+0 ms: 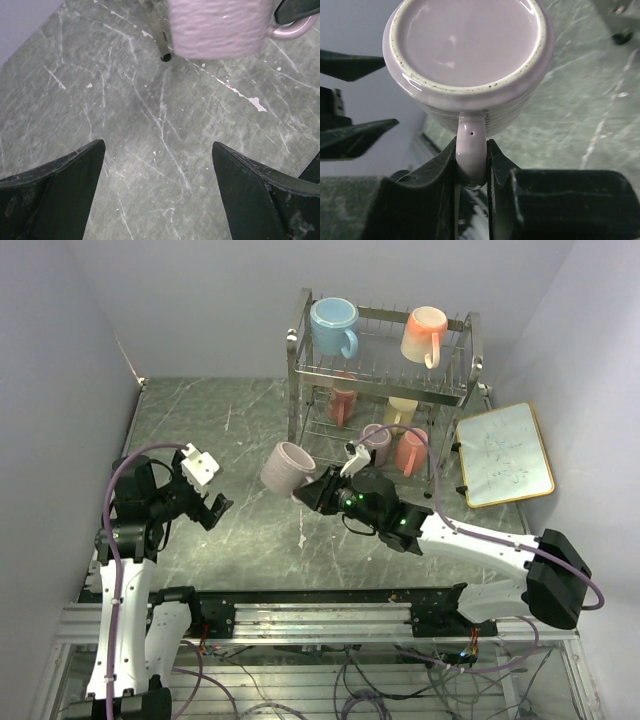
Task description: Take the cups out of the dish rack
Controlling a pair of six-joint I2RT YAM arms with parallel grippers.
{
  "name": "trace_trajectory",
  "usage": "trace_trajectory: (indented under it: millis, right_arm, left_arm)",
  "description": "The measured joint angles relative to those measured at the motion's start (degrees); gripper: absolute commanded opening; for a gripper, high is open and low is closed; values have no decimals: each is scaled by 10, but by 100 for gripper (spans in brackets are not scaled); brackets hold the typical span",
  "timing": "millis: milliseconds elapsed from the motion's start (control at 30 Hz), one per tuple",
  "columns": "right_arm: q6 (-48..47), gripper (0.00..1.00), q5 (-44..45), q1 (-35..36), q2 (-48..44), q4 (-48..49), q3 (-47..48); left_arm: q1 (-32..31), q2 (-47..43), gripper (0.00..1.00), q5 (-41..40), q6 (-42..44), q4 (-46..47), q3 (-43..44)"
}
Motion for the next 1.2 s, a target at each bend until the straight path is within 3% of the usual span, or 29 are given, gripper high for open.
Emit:
trace_trajectory:
  millis: [467, 867, 1200]
  right_arm:
    - [338, 0, -170, 3, 95, 215, -3]
    - [450, 0, -210, 19, 101, 289, -29]
    - [494, 0, -219, 33, 102, 329, -35]
  left_arm:
    - [0, -27, 97, 73, 63, -12, -10]
    - [0, -30, 74, 94, 10, 42, -12]
    - [0, -19, 78, 89, -13, 85, -14]
